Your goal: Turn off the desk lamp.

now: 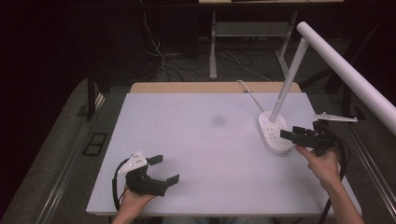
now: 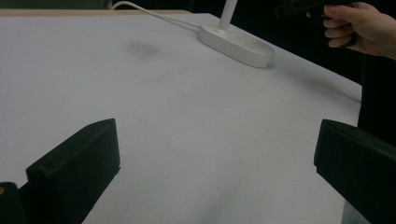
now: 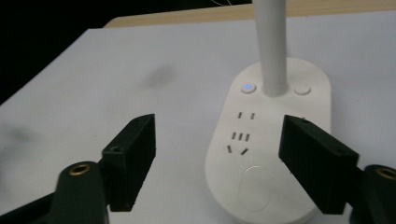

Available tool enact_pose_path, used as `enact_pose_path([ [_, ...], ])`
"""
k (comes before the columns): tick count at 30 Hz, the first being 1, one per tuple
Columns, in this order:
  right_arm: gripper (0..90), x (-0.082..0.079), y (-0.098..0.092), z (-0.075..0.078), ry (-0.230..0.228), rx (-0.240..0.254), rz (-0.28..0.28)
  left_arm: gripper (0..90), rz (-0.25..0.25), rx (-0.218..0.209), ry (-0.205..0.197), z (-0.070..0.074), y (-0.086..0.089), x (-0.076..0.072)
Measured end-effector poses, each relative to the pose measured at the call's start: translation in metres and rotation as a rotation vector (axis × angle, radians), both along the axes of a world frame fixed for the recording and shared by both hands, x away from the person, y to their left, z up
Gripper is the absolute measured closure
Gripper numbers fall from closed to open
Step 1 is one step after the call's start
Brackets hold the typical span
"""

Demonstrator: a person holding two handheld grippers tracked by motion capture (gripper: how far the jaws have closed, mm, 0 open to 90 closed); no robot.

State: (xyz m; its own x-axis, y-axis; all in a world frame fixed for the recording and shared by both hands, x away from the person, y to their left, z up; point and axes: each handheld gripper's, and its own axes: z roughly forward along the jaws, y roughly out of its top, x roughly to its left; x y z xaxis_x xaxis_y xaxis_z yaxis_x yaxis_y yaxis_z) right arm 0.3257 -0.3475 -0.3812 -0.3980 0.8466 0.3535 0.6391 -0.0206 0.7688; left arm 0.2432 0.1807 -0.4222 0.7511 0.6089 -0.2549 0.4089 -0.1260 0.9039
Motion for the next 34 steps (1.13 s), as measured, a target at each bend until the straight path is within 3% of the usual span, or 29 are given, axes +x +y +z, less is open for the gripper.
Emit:
enact_pose_path([
  [3,16.4,-0.008,0.002,0.001,-0.012,0.019,0.003,0.0,0.002,0.0,-0.001,0.0,0.0,0.0],
  [8,0.7,-0.024,0.009,0.003,-0.031,0.02,0.068,0.0,-0.001,0.003,-0.004,0.0,0.0,0.0],
  [25,0.7,-0.06,0.032,-0.022,-0.069,-0.004,0.19,0.0,-0.009,0.012,-0.004,0.0,-0.002,0.0],
  [34,0.7,-0.077,0.055,-0.033,-0.044,-0.02,0.247,0.0,-0.013,0.016,-0.003,0.0,-0.002,0.0],
])
